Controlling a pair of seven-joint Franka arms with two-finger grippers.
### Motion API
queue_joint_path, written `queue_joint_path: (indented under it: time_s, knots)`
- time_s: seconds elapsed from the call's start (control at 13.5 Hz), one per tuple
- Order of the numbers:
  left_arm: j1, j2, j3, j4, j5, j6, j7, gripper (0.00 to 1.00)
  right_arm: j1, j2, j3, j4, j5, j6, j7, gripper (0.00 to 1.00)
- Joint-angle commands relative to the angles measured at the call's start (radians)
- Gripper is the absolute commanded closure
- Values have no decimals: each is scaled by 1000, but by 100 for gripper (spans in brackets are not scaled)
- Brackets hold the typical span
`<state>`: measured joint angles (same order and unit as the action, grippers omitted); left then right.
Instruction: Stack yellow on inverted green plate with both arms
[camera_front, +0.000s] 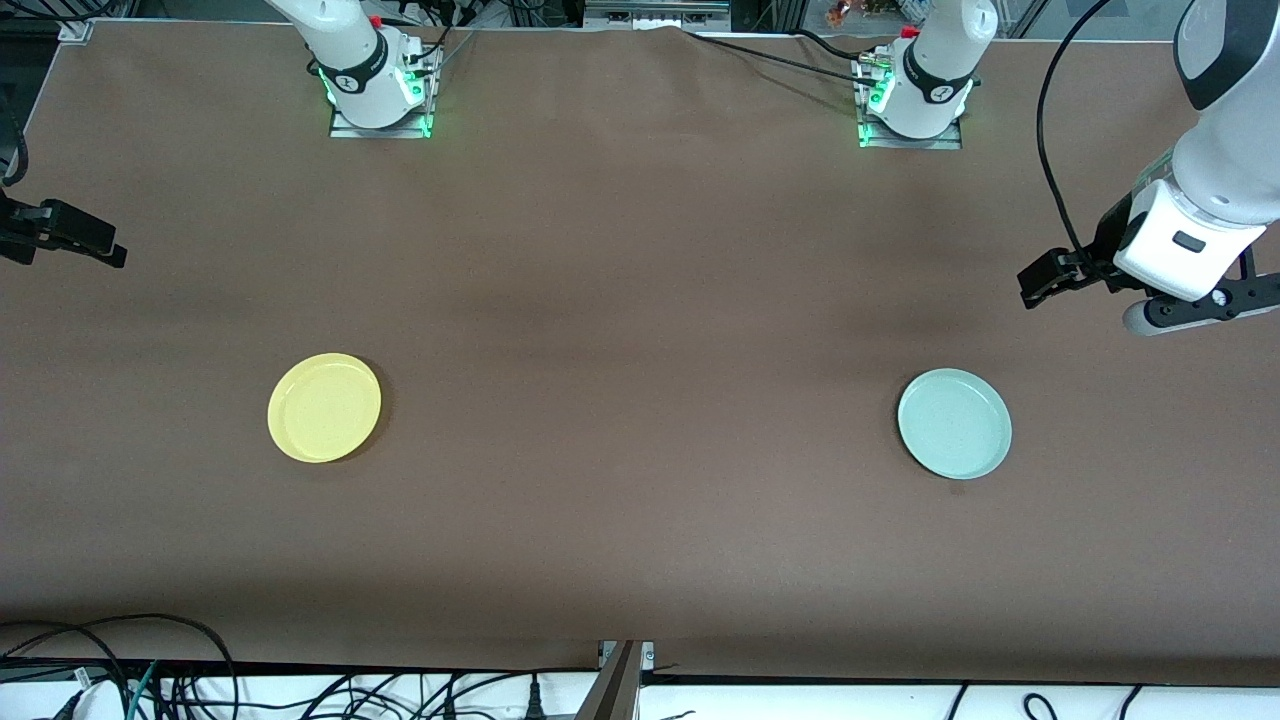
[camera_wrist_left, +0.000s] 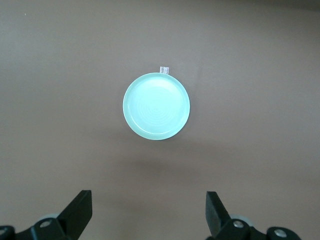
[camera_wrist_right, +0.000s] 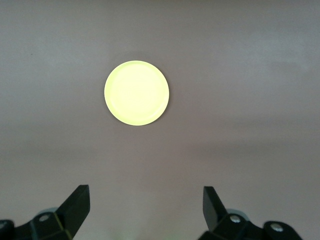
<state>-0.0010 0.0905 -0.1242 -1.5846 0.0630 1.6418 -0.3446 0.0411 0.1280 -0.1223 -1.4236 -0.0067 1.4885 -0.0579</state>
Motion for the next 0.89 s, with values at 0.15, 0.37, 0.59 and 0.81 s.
queue_joint_path:
  time_s: [0.15, 0.37, 0.59, 0.81]
  knots:
    - [6, 8, -15, 20, -15, -10, 13, 0, -6, 9, 1, 22, 16, -5, 0, 0]
    - [6, 9, -15, 17, -12, -14, 13, 0, -4, 10, 3, 22, 17, -5, 1, 0]
    - [4, 11, -17, 15, -8, -17, 12, 0, -6, 9, 1, 20, 16, -8, -3, 0]
    - [4, 12, -15, 22, -5, -17, 13, 0, -6, 21, 3, 22, 14, -4, -8, 0]
